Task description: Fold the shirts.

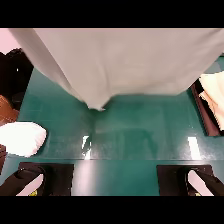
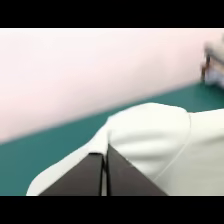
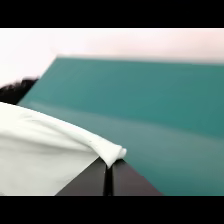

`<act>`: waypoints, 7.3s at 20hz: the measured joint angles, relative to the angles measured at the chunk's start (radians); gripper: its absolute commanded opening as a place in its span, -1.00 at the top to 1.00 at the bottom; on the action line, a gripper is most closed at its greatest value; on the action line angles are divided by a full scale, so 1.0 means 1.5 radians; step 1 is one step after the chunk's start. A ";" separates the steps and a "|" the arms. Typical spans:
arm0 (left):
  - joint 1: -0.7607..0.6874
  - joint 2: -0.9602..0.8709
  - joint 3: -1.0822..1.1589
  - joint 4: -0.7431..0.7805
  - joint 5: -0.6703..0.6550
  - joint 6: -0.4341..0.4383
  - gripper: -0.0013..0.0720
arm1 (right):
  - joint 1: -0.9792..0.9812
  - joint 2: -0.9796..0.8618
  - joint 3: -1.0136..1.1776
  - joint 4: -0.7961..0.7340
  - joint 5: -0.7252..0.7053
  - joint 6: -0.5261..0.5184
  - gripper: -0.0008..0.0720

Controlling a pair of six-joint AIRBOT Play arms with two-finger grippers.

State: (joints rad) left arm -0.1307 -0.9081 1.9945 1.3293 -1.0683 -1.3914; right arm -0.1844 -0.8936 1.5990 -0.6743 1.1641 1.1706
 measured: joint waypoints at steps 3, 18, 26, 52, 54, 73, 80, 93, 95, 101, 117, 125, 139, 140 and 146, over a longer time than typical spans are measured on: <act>0.000 0.004 0.098 -0.006 0.014 -0.007 0.90 | -0.071 0.041 0.077 0.001 0.020 0.000 0.94; -0.001 -0.188 -0.027 0.036 0.026 -0.025 0.90 | -0.130 -0.097 0.042 -0.086 0.207 0.141 0.94; 0.001 -0.524 -0.072 0.050 -0.041 -0.032 0.90 | 0.073 -0.326 -0.135 -0.248 0.069 0.161 0.94; 0.115 -0.422 -0.315 0.018 -0.229 -0.094 -0.40 | 0.038 -0.270 -0.197 -0.263 0.101 0.130 -0.32; 0.111 -0.340 -0.456 -0.011 -0.199 -0.097 -0.40 | 0.035 -0.228 -0.249 -0.261 0.085 0.125 -0.32; -0.059 0.057 -1.081 -0.246 0.044 -0.215 -0.39 | 0.031 -0.121 -0.347 -0.260 0.062 0.119 -0.23; -0.069 0.039 -1.093 -0.294 0.107 -0.223 0.35 | 0.031 -0.121 -0.347 -0.238 0.063 0.119 -0.23; 0.079 0.029 -0.899 -0.112 0.030 -0.170 0.90 | -0.108 -0.123 -0.472 -0.322 0.148 0.097 -0.23; 0.096 0.028 -0.882 -0.097 0.022 -0.161 0.90 | -0.158 -0.134 -0.523 -0.318 0.152 0.081 -0.23; 0.113 0.026 -0.867 -0.086 0.019 -0.151 0.90 | -0.187 -0.201 -0.636 -0.250 0.147 0.031 -0.22; 0.116 0.028 -0.809 -0.085 -0.063 -0.132 0.90 | 0.030 -0.182 -0.606 -0.231 0.132 0.020 0.93; 0.116 0.028 -0.364 -0.085 -0.144 -0.103 0.90 | 0.052 -0.020 -0.212 -0.227 0.086 0.067 0.93; 0.116 0.035 0.201 -0.149 -0.131 -0.099 0.90 | 0.055 0.019 0.309 -0.452 0.165 0.155 0.94; 0.115 0.034 0.178 -0.156 -0.130 -0.100 0.90 | 0.055 0.002 0.312 -0.466 0.187 0.158 0.94; 0.115 -0.005 -0.174 -0.169 -0.153 -0.082 0.90 | 0.055 -0.138 0.179 -0.498 0.288 0.166 0.94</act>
State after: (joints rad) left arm 0.0422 -0.9154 1.7329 1.0752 -1.2980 -1.5150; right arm -0.1020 -1.1007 1.8668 -1.4208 1.5955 1.4193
